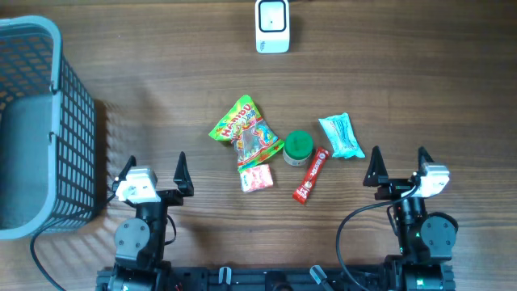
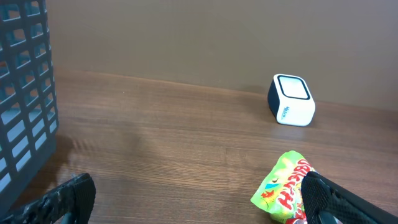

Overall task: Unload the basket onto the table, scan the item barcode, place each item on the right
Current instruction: 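Reach the right gripper over the green-capped jar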

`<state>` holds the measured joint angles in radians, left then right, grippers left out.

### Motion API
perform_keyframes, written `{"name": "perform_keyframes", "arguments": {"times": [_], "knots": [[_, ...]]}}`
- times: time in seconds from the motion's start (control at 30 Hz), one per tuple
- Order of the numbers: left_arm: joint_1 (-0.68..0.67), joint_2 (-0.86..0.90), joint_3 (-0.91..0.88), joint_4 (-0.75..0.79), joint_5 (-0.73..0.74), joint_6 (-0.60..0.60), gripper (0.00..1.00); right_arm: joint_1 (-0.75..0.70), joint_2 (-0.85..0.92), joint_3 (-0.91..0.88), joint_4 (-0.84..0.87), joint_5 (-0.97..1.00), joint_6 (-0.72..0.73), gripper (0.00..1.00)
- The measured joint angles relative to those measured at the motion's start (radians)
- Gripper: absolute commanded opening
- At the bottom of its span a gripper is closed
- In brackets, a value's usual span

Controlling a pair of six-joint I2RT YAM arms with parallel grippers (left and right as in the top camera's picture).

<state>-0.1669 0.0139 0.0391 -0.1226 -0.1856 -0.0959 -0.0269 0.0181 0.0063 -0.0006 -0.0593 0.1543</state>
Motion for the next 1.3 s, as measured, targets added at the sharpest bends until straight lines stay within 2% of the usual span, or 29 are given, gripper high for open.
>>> {"name": "perform_keyframes", "arguments": {"times": [0.13,0.23,0.33,0.4,0.47,0.53,0.57,0.67,0.83,0.93,1.07,1.17,1.3], "knots": [[0.000,0.000,0.000,0.000,0.000,0.000,1.00,0.000,0.000,0.000,0.026,-0.008,0.101,1.00],[0.000,0.000,0.000,0.000,0.000,0.000,1.00,0.000,0.000,0.000,0.061,-0.030,0.240,1.00],[0.000,0.000,0.000,0.000,0.000,0.000,1.00,0.000,0.000,0.042,0.103,-0.123,0.262,1.00],[0.000,0.000,0.000,0.000,0.000,0.000,1.00,0.000,0.003,0.119,0.043,-0.147,0.262,1.00],[0.000,0.000,0.000,0.000,0.000,0.000,1.00,0.000,0.039,0.328,-0.140,-0.183,0.246,1.00],[0.000,0.002,0.000,0.001,0.000,0.000,1.00,0.000,0.129,0.523,-0.310,-0.198,0.230,1.00],[0.000,0.001,0.000,0.001,0.000,0.000,1.00,0.000,0.207,0.653,-0.449,-0.203,0.216,1.00],[0.000,0.002,0.000,0.002,0.000,0.000,1.00,0.000,0.435,0.919,-0.682,-0.209,0.204,1.00],[0.000,0.002,0.000,0.001,0.000,0.000,1.00,0.000,0.959,1.371,-1.139,-0.279,0.184,1.00],[0.000,0.002,0.000,0.001,0.000,0.000,1.00,0.000,1.172,1.453,-1.247,-0.411,0.188,1.00],[0.000,0.002,0.000,0.001,0.000,0.000,1.00,0.005,1.409,1.456,-1.262,-0.507,0.190,0.99],[0.000,0.002,0.000,0.001,0.000,0.000,1.00,0.095,1.555,1.457,-1.285,-0.391,0.273,0.99],[0.000,0.002,0.000,0.001,0.000,0.000,1.00,0.330,1.640,1.457,-1.247,-0.200,0.370,1.00]]}}
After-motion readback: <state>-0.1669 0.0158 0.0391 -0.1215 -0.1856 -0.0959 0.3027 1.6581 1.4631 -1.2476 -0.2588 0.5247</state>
